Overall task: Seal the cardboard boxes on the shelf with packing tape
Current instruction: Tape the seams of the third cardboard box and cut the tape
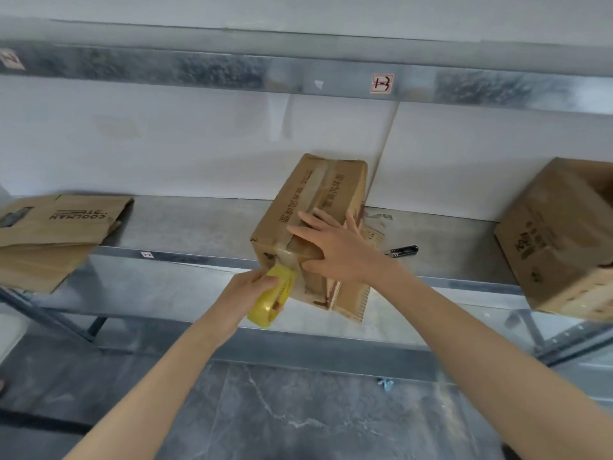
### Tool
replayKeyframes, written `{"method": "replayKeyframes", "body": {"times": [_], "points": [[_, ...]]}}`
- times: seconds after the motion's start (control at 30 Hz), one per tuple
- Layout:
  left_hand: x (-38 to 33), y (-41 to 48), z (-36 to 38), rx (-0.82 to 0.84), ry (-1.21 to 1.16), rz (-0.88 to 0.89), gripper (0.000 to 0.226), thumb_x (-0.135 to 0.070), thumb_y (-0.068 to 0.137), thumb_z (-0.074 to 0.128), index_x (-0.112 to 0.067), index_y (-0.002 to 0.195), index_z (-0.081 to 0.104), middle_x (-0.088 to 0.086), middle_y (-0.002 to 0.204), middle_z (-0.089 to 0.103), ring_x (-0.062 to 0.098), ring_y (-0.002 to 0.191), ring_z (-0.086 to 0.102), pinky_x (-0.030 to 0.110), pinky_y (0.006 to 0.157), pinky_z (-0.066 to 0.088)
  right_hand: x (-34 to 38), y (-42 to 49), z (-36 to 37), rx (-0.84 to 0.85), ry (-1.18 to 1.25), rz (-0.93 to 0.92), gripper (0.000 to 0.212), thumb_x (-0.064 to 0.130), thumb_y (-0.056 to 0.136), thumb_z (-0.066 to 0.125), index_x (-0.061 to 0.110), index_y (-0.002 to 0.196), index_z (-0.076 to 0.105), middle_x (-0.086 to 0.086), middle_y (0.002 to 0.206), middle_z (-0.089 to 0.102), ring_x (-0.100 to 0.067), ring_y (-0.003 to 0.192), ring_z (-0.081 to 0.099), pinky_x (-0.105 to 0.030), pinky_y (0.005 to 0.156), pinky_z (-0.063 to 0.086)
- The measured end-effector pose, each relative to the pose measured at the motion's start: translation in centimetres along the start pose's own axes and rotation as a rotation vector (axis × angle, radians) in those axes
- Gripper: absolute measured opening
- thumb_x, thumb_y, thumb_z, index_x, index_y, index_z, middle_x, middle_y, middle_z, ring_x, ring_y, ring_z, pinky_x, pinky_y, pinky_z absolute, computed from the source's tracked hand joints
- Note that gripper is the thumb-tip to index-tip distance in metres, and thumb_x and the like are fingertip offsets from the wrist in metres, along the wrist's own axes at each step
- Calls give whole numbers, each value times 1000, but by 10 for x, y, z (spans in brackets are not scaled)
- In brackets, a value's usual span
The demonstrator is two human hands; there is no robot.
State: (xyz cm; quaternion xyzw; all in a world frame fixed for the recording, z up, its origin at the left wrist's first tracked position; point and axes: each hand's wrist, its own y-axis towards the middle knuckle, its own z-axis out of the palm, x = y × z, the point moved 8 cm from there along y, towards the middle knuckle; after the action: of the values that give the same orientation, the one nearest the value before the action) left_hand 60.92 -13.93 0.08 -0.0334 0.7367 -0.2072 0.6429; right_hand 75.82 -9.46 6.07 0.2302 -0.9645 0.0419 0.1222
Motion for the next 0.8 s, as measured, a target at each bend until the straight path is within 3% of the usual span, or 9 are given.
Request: {"method": "replayKeyframes", "body": {"times": [0.13, 0.23, 0.3, 0.4, 0.57, 0.8], "points": [[3, 0, 20, -4, -69, 38, 17, -19, 95, 53, -6, 92, 62, 8, 78, 70, 26, 66, 69, 39, 72, 51, -1, -11, -1, -59, -43, 72, 66, 25, 91, 50, 38, 148, 19, 5, 160, -2, -20, 145, -14, -60, 112, -5], [2, 0, 38, 1, -67, 68, 16, -23, 96, 53, -10, 98, 60, 10, 87, 70, 26, 67, 71, 36, 66, 53, -11, -20, -3, -105, -193, 218, 77, 32, 86, 57, 34, 148, 12, -5, 158, -9, -34, 144, -13, -62, 111, 1], [4, 0, 48, 0, -121, 77, 6, -24, 96, 53, -21, 101, 55, 8, 97, 68, 26, 68, 71, 32, 59, 53, -23, -27, -3, -90, -171, 319, 87, 42, 82, 63, 32, 149, 9, -10, 158, -9, -39, 143, -1, -58, 113, 10], [3, 0, 54, -9, -181, 96, 18, -20, 95, 54, -34, 103, 45, 3, 104, 66, 28, 67, 70, 32, 57, 52, -33, -33, 3, -88, 15, 337, 92, 41, 80, 68, 31, 150, 9, -7, 158, -10, -36, 141, 18, -49, 112, 28], [-1, 2, 67, 115, -182, 154, 15, -25, 93, 55, -22, 107, 52, 9, 82, 69, 27, 52, 58, 30, 50, 51, -50, -41, 6, -109, 120, 329, 91, 41, 79, 70, 31, 150, 13, -3, 159, -8, -35, 138, 27, -41, 105, 35], [20, 15, 80, 40, -75, 106, 23, -39, 97, 48, -18, 105, 51, 15, 78, 67, 18, 38, 48, 24, 41, 43, -57, -38, 1, -104, 103, 296, 89, 40, 81, 69, 29, 150, 16, -4, 160, -6, -34, 139, 26, -39, 104, 34]]}}
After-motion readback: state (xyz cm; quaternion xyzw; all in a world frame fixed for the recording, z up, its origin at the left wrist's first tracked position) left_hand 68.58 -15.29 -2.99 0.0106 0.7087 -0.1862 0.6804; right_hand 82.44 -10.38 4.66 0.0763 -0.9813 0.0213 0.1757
